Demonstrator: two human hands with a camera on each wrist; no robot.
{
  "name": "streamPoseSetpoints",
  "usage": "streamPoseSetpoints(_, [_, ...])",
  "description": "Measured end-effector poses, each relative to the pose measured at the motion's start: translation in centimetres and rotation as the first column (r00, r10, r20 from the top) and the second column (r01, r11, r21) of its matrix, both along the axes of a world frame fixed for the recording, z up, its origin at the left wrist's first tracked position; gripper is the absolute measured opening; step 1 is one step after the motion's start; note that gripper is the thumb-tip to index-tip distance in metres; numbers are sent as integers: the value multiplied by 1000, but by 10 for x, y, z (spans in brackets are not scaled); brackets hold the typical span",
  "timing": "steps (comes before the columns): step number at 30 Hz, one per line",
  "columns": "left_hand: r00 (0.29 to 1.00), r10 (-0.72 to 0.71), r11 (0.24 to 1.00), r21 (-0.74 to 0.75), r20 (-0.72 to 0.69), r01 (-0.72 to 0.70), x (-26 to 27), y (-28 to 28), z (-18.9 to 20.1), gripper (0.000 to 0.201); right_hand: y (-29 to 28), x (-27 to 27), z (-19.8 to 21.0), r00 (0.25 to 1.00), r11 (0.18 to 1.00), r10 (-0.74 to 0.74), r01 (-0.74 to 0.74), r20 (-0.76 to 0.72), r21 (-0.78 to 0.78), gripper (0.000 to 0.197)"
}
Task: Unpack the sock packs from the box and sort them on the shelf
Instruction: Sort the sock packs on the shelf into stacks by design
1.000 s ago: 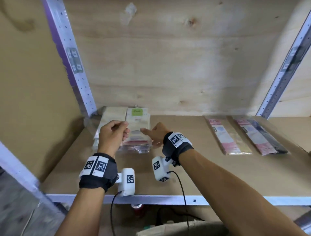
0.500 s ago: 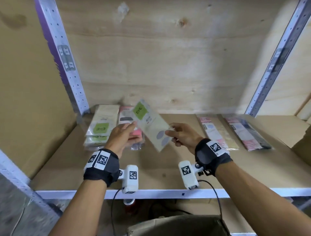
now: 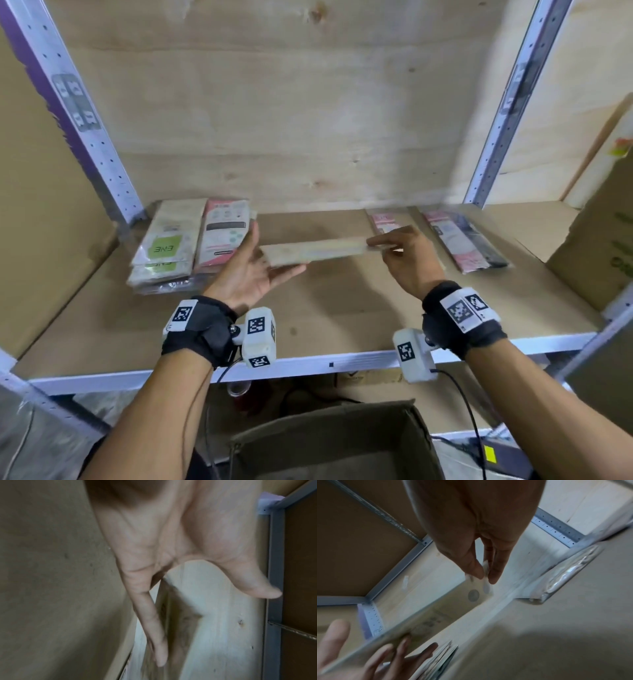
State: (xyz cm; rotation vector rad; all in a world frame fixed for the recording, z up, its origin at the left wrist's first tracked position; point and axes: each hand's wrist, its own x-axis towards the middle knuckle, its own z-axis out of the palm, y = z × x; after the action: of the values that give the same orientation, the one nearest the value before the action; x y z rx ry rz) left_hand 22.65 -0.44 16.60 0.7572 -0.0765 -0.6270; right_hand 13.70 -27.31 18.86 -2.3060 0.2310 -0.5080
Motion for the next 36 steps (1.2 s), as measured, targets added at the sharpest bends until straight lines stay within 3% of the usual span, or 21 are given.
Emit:
streamPoseSetpoints(4, [997, 56, 983, 171, 54, -65, -2, -4, -5, 28, -13, -5, -1, 999, 996, 44, -43, -18, 84, 39])
streamPoseSetpoints(6, [993, 69, 945, 314, 101, -97, -3, -6, -8, 12, -16, -6, -1, 997, 946, 70, -70, 13, 315, 32])
streamPoseSetpoints(8, [989, 88, 926, 357, 122, -126, -4, -7, -10, 13, -18, -6, -1, 999, 849, 22, -41, 43, 527, 17])
streamPoseSetpoints(11, [978, 69, 921, 365, 198, -139, -6, -8, -11, 23, -25, -5, -3, 998, 761, 33, 6, -48, 648, 31])
streamPoseSetpoints(14, [970, 67, 936, 323, 233, -142, -10, -10, -11, 21, -24, -5, -8, 976, 771, 117, 28, -185, 636, 41])
streamPoseSetpoints(18, [962, 184, 922, 303, 204, -241, -7, -7, -13, 16, -20, -2, -15, 962, 777, 205, -47, -182, 627, 31])
streamPoseSetpoints(23, [886, 432, 812, 354, 172, -464, 0, -2, -16, 9, -17, 1, -18, 883, 701, 416, -160, -216, 695, 29])
streamPoseSetpoints(27, [849, 439, 711, 464, 293, -528, 1, 0, -14, 9, -14, 5, -19, 869, 691, 445, -180, -215, 700, 39])
streamPoseSetpoints(30, [834, 421, 640, 534, 357, -552, 2, 0, -15, 8, -12, 5, -19, 863, 726, 464, -242, -199, 643, 23])
streamPoseSetpoints(32, [839, 436, 662, 516, 324, -543, 2, -3, -14, 12, -9, 3, -20, 848, 728, 495, -285, -190, 623, 19])
streamPoseSetpoints(36, [877, 455, 800, 361, 157, -479, -3, -11, -7, 36, -4, 5, -19, 853, 668, 502, -275, -146, 691, 17])
